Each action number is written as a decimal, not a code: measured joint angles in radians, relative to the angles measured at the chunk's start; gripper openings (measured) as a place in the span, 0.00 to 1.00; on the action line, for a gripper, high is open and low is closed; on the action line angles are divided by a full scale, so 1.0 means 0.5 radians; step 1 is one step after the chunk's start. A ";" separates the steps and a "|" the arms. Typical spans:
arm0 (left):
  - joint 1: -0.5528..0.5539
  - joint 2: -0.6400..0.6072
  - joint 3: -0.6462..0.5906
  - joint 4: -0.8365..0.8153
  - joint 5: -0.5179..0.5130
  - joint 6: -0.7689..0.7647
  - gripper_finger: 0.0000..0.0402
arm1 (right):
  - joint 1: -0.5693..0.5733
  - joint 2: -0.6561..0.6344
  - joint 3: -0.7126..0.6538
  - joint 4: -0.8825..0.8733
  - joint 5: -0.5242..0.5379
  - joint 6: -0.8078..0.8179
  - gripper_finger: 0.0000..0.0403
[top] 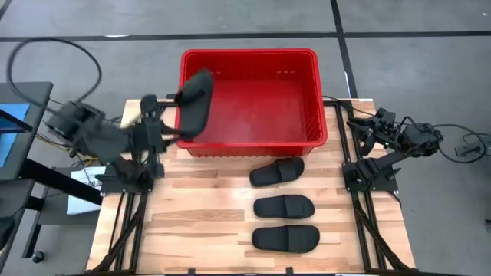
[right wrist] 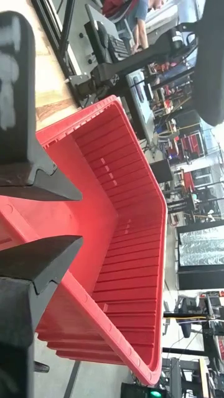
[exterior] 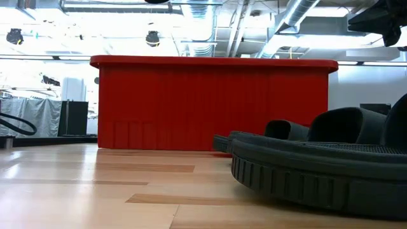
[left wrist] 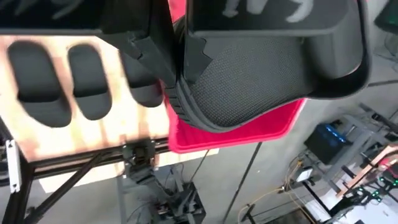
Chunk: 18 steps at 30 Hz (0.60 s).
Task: Pick and place slides into bin
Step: Put the black slide into the red bin
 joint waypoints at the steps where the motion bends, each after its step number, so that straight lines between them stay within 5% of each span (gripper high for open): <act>1: 0.048 -0.022 0.000 0.000 0.047 0.057 0.00 | 0.000 0.000 0.000 0.000 0.000 0.001 0.23; 9: 0.430 -0.177 -0.127 0.056 0.503 0.435 0.00 | 0.000 0.000 0.000 0.000 0.001 0.000 0.23; 18: 0.912 -0.620 -0.996 0.532 1.024 0.679 0.00 | 0.000 0.000 0.000 0.000 0.000 0.000 0.23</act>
